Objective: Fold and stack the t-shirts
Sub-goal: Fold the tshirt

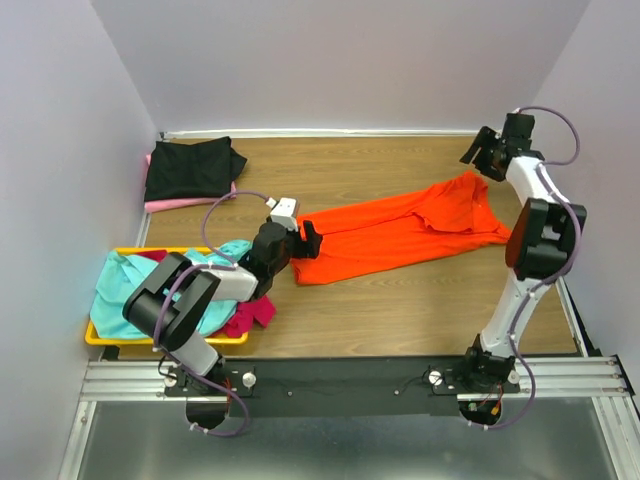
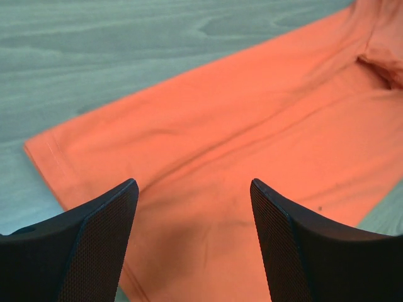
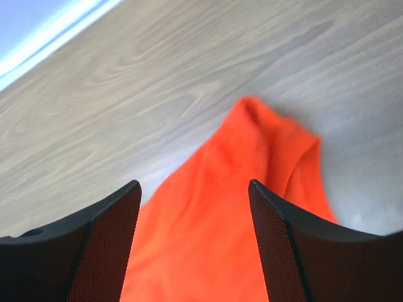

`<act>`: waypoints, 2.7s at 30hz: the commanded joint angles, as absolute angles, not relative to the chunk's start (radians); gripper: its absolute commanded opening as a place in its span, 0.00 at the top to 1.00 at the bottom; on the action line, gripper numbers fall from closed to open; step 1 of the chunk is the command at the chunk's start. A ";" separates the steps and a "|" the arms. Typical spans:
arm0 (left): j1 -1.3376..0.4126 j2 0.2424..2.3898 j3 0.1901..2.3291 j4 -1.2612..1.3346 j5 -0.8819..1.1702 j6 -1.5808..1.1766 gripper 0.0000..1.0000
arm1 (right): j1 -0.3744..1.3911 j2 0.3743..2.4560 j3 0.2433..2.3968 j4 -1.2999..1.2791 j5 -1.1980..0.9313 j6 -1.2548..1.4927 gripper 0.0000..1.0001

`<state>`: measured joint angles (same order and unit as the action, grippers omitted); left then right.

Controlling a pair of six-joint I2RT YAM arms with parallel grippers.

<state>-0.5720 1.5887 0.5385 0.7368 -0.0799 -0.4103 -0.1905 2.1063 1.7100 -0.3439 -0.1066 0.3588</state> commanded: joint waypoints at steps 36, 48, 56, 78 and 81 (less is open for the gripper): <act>-0.848 1.761 0.321 0.943 -0.130 -0.659 0.22 | -0.133 1.977 1.212 -0.199 -0.124 0.420 0.23; -1.014 1.822 0.287 1.012 -0.138 -0.776 0.22 | -0.123 2.181 1.456 -0.252 -0.210 0.411 0.23; -1.149 1.899 0.373 1.031 -0.101 -0.856 0.22 | -0.060 2.299 1.660 -0.348 -0.186 0.400 0.23; -1.266 2.017 0.578 1.023 0.049 -0.816 0.22 | 0.135 2.572 2.106 -0.485 -0.196 0.380 0.19; -1.269 2.014 0.584 1.023 0.046 -0.805 0.22 | 0.155 2.588 2.141 -0.489 -0.206 0.374 0.17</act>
<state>-1.2404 1.9739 0.5980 1.1568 -0.0257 -0.8276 0.1299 2.4935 2.1181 -0.4007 -0.2070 0.3965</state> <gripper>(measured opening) 0.776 0.819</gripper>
